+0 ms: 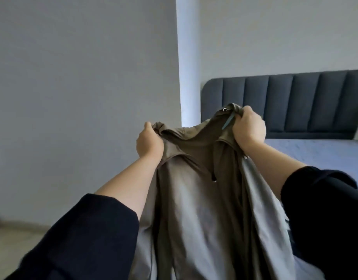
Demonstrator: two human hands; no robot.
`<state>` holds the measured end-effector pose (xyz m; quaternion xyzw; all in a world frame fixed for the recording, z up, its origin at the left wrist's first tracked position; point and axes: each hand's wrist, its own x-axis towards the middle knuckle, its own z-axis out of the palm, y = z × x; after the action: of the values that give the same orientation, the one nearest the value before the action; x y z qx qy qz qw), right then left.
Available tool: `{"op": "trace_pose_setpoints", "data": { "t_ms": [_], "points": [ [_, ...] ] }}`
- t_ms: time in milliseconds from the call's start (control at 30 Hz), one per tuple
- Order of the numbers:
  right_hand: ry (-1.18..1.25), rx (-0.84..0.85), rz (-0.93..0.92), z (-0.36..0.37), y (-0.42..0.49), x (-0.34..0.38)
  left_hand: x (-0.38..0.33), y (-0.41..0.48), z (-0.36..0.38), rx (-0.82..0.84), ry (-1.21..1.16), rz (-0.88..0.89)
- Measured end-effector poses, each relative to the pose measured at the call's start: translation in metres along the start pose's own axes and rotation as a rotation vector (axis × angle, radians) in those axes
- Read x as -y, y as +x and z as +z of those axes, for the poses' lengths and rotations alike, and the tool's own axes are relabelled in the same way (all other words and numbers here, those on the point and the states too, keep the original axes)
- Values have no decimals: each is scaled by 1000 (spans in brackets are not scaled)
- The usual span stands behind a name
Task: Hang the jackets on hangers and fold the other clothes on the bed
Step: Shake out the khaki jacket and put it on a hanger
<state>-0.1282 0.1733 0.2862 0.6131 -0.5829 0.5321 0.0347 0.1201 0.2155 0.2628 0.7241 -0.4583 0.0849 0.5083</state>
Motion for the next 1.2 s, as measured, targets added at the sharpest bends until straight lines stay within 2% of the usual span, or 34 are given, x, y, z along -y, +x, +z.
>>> {"op": "trace_pose_setpoints", "data": {
  "t_ms": [100, 200, 267, 367, 433, 467, 500, 567, 633, 667, 733, 800, 867, 967, 1100, 1133, 1200],
  "points": [
    [-52, 77, 84, 29, -29, -62, 23, -25, 53, 143, 20, -33],
    [-91, 278, 175, 51, -61, -128, 47, -56, 108, 381, 128, 25],
    [-71, 551, 218, 63, -87, -168, 67, -80, 139, 558, 215, 70],
    [-94, 1064, 338, 72, -119, -215, 92, -112, 179, 813, 287, 86],
    [-161, 1255, 403, 81, -133, -240, 100, -128, 201, 852, 307, 44],
    [-208, 1235, 406, 87, -138, -251, 103, -133, 207, 796, 330, 33],
    [-271, 1142, 399, 94, -141, -262, 106, -138, 214, 706, 347, 51],
    [-384, 961, 338, 108, -152, -278, 115, -151, 229, 573, 400, 271],
    [-415, 963, 247, 122, -171, -285, 126, -173, 242, 582, 390, 520],
    [-409, 997, 186, 130, -183, -289, 130, -185, 249, 649, 381, 582],
    [-459, 1152, 73, 147, -212, -297, 142, -216, 262, 878, 388, 542],
    [-578, 1324, 2, 160, -244, -305, 160, -248, 272, 1131, 430, 371],
    [-664, 1353, -31, 166, -262, -309, 181, -271, 278, 1255, 463, 267],
    [-669, 1181, -61, 175, -256, -300, 200, -276, 284, 1207, 450, 326],
    [-400, 760, -5, 195, -231, -275, 202, -266, 297, 1135, 390, 276],
    [-337, 716, -2, 203, -226, -271, 200, -267, 301, 1148, 393, 258],
    [-253, 744, 71, 222, -215, -266, 195, -272, 307, 1176, 395, 222]
  ]
}}
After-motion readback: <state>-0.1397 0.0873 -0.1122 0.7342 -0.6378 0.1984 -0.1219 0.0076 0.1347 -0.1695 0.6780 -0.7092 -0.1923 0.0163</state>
